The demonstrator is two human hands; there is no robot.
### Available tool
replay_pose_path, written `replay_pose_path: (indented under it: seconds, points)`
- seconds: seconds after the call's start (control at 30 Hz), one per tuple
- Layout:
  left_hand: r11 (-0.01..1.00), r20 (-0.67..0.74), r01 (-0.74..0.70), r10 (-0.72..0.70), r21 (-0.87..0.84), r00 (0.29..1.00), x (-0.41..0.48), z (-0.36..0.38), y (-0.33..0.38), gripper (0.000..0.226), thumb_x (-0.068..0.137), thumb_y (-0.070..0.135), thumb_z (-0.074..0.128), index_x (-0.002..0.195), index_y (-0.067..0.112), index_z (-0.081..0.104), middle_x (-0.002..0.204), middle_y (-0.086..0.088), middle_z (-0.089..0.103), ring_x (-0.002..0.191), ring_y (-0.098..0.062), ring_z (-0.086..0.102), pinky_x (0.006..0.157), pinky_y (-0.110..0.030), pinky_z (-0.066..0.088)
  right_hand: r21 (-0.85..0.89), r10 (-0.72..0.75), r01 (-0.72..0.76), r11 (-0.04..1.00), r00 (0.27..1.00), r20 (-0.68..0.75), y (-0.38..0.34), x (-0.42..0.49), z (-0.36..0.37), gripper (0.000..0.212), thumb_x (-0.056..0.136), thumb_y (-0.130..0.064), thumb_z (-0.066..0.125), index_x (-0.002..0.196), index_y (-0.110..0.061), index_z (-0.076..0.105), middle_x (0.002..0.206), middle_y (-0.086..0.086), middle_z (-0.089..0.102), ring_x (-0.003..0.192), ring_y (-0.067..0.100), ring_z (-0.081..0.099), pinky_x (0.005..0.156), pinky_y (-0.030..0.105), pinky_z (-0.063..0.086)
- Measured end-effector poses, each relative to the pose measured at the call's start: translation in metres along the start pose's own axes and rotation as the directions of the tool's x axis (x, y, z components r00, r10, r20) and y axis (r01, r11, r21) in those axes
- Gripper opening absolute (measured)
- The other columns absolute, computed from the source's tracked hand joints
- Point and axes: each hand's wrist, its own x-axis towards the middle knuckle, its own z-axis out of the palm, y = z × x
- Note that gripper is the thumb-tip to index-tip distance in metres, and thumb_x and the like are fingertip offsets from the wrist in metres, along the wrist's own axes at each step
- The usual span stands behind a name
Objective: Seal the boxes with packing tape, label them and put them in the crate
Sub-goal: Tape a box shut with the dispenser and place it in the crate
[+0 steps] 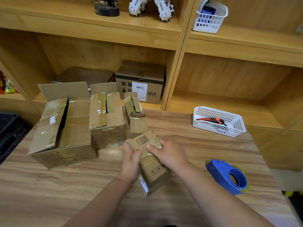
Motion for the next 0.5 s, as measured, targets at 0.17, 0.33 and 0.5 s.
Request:
replay_pose_path:
  seconds: [0.17,0.33,0.5]
  points:
    - [0.999,0.002,0.022,-0.022,0.041,1.000,0.001,-0.002,-0.002,0.046,0.068,0.050,0.047,0.110,0.034,0.038,0.121,-0.007,0.049,0.117,-0.023,0.046,0.101,-0.052,0.038,0.019,-0.004,0.004,1.000,1.000,-0.019,0.005,0.005,0.002,0.044,0.090,-0.057,0.045,0.073,-0.019,0.058,0.073,0.001,0.059,0.076,0.022,0.056,0.060,0.029,0.033]
    - [0.997,0.009,0.019,-0.019,0.072,1.000,-0.001,-0.002,0.004,0.041,0.069,0.050,0.047,0.107,0.037,0.038,0.121,-0.007,0.048,0.118,-0.023,0.046,0.102,-0.051,0.037,0.150,0.001,0.000,0.989,1.000,-0.006,0.012,0.009,0.004,0.050,0.096,-0.050,0.041,0.066,-0.013,0.059,0.071,0.004,0.062,0.075,0.026,0.058,0.064,0.031,0.040]
    - [0.995,0.057,-0.001,-0.004,0.101,0.998,0.001,-0.005,0.005,0.037,0.072,0.053,0.045,0.106,0.040,0.037,0.121,-0.004,0.048,0.119,-0.019,0.045,0.103,-0.049,0.037,0.250,0.035,-0.035,0.968,0.999,0.004,0.018,0.011,0.003,0.057,0.096,-0.050,0.039,0.072,-0.005,0.063,0.075,0.011,0.066,0.079,0.029,0.062,0.070,0.033,0.047]
